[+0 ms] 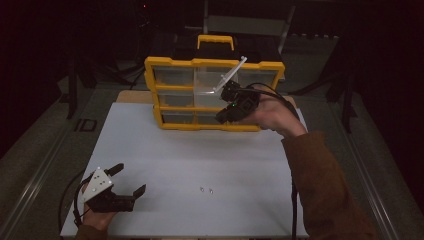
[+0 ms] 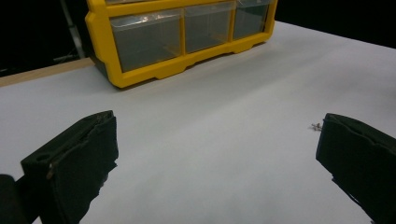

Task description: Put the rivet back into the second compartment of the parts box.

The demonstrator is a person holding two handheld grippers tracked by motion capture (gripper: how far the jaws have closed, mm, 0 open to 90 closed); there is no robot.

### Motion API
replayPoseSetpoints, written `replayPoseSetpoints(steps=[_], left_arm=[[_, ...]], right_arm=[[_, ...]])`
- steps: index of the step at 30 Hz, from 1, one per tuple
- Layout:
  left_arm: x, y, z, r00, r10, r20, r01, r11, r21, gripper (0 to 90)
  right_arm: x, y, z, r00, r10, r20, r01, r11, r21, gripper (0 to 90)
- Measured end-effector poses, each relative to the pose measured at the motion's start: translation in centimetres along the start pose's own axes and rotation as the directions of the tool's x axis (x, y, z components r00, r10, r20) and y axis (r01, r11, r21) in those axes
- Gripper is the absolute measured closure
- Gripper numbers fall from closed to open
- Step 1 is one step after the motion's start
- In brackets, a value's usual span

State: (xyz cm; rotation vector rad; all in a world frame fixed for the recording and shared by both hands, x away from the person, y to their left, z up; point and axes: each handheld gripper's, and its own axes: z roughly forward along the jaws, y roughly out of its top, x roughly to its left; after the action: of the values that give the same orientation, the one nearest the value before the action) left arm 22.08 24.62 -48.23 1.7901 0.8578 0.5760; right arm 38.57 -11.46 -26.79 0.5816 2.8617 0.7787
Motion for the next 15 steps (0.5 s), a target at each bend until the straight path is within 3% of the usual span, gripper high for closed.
replayPoseSetpoints(steps=[15], left_arm=[[0.0, 0.0, 0.0, 1.0000, 0.001, 0.003, -0.001, 1.0000, 0.003, 0.0]], right_arm=[[-1.0, 1.6, -3.1, 0.9998, 0.018, 0.012, -0.018, 0.999, -0.044, 82.4]])
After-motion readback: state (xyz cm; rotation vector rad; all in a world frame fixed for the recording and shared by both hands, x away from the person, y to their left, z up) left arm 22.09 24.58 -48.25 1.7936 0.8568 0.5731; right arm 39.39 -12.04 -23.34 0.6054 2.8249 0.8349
